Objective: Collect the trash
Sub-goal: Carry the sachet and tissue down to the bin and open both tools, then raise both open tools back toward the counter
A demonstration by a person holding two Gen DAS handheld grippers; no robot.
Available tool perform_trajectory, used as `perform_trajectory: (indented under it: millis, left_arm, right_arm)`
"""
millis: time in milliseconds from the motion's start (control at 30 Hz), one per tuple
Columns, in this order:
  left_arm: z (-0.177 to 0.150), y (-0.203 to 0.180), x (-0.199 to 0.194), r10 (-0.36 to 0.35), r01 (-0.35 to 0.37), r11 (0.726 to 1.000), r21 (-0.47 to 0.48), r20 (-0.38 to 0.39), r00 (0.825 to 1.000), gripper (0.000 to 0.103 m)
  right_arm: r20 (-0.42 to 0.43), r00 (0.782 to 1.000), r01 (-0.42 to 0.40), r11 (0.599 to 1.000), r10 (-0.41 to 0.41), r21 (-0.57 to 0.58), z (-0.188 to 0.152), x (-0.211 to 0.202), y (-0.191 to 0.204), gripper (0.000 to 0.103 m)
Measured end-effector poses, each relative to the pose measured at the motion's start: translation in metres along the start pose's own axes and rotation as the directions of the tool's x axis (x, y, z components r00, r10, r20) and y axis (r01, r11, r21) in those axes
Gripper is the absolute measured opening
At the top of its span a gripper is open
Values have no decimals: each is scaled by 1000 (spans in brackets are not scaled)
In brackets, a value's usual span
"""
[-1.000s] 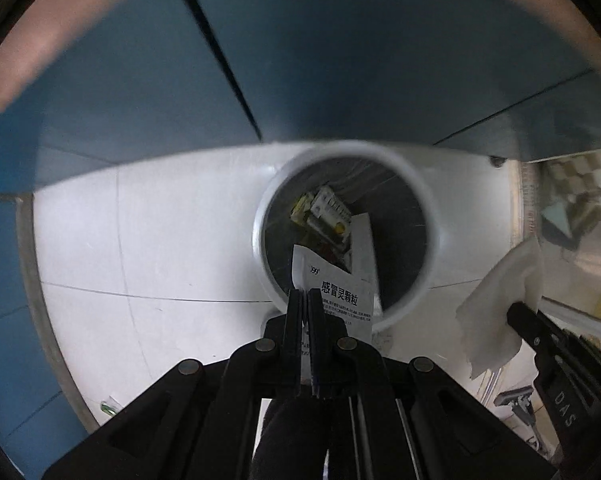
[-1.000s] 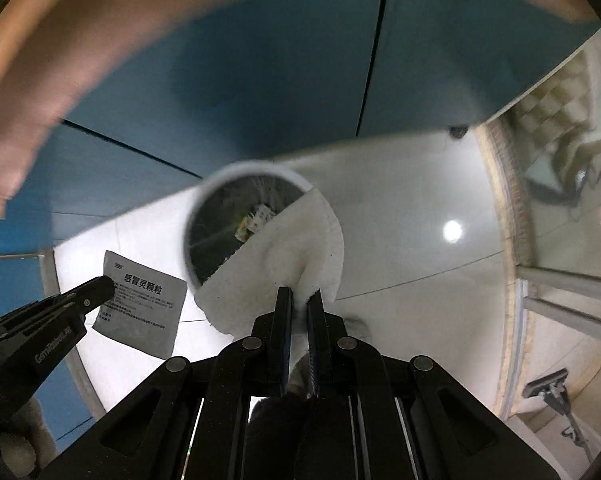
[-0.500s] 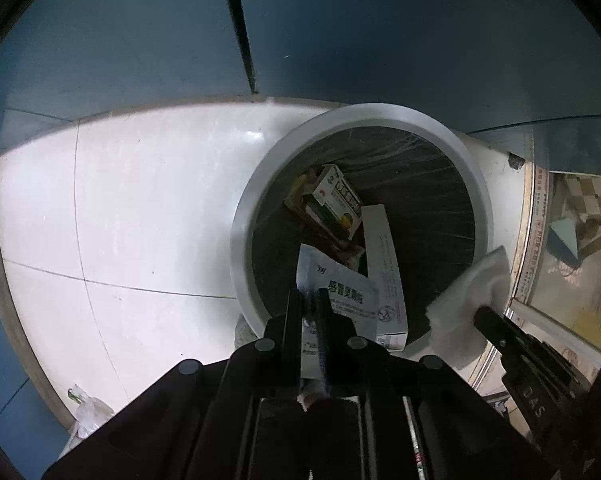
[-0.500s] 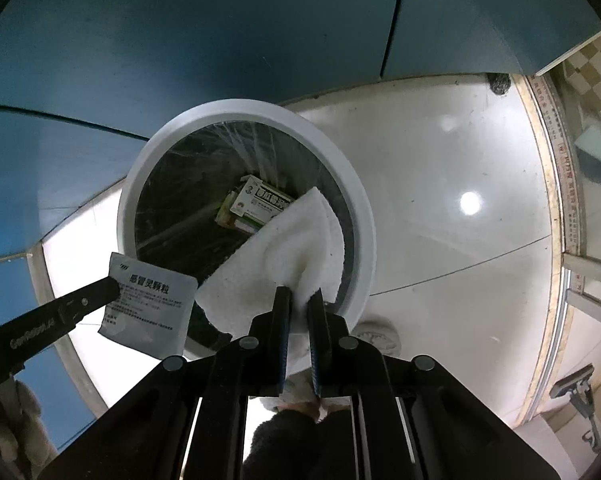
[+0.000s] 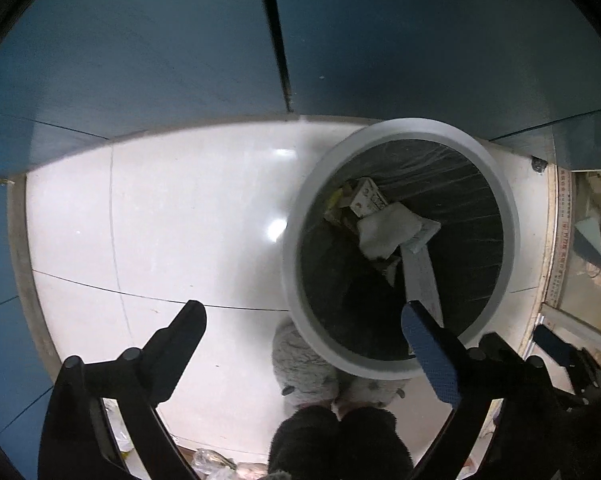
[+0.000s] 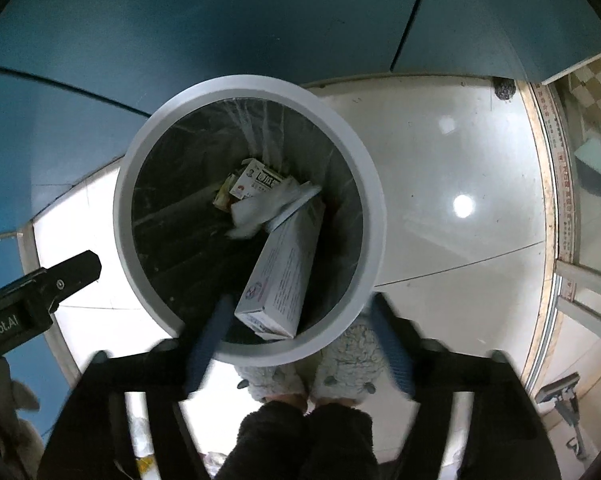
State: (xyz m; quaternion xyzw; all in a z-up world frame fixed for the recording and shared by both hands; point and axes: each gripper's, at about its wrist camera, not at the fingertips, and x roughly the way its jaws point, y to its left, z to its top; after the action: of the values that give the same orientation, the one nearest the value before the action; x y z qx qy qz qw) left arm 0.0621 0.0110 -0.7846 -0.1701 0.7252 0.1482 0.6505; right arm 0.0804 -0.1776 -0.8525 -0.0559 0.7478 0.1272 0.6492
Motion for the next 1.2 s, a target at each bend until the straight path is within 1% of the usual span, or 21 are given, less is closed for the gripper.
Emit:
perform_trajectory:
  millis: [67,100,233,367,533,633,800,967,1067,1133,1200]
  left_arm:
    - [-4,4,-4,15,-15,1000,1,7,1000,100]
    - [-6,5,-7,26,-26,1000,3,11,1000,100]
    - [-17,12,-24,63,-64,998,7,31,998,100]
    - [-30,15,-46,99,-99,995,8,48,994,100]
    - [-47,18,-94,97,-97,995,-5,69,993,100]
    - [-57,17,-127,103,-103,995,-3,80,991,100]
    - [-79,12,-200,91,-94,995,20,107,990,100]
    - [-100,10,-278,69,-76,996,38,149,986,100]
    - [-112,10,-324,63,-73,996,47,183,981,100]
    - [-120,8,-347,58,-71,996,53,203,977,100]
    - [-127,8,-373,36,-50,997,61,223,974,100]
  right_arm:
    - [4,1000,9,1000,-9,-6,-4,-4,1,101]
    - [9,1000,15,1000,-15,-9,-5,-5,1,102]
    - [21,999,47,999,-47,-22,-13,-16,3,103]
    - [41,997,70,997,-69,-33,-20,-36,6,103]
    - [79,994,77,996,-74,-40,-32,-80,14,103]
    - [89,994,65,997,-62,-33,-40,-117,16,103]
    - [105,992,68,997,-65,-25,-60,-192,20,103]
    - [132,989,63,998,-59,-22,-84,-283,26,103]
    - [153,987,53,998,-50,-15,-99,-333,28,103]
    - [167,985,49,999,-47,-8,-111,-369,28,103]
    - [181,982,49,999,-46,-9,-121,-406,30,103]
